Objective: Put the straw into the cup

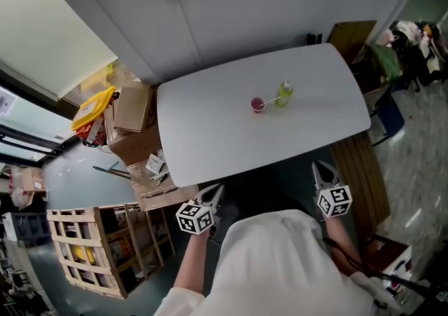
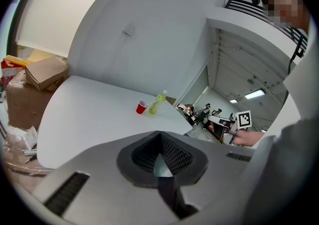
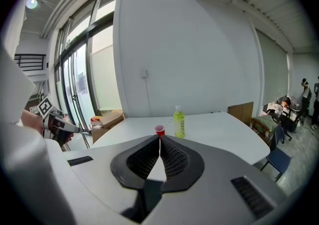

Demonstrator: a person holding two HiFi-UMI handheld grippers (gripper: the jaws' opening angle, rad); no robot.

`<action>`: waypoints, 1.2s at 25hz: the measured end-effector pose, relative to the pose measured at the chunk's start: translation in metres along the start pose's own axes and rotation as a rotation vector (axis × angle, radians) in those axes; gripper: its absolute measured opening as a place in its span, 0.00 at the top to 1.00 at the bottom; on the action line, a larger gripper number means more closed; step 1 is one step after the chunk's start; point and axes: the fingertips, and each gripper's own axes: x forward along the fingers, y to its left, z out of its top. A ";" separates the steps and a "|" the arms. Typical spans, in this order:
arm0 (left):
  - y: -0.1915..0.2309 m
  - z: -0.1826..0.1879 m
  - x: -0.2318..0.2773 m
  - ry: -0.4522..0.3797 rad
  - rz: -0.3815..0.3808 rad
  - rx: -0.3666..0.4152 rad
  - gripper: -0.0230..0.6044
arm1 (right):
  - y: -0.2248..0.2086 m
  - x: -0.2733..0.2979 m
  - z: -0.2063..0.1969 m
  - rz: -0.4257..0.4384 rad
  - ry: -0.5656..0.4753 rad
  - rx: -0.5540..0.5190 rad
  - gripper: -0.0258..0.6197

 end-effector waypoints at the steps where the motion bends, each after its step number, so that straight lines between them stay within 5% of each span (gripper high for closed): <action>1: -0.002 -0.001 0.001 -0.002 -0.002 -0.004 0.96 | -0.003 -0.003 -0.001 -0.003 0.000 0.000 0.91; 8: -0.016 0.006 0.011 -0.026 0.015 -0.007 0.96 | -0.023 -0.002 0.008 0.008 -0.002 -0.007 0.91; 19: -0.036 0.030 0.028 -0.073 0.049 0.004 0.96 | -0.030 0.000 0.035 0.164 -0.017 -0.050 0.91; 30: -0.049 0.046 0.041 -0.083 0.032 0.037 0.96 | -0.033 0.008 0.043 0.195 -0.024 -0.018 0.91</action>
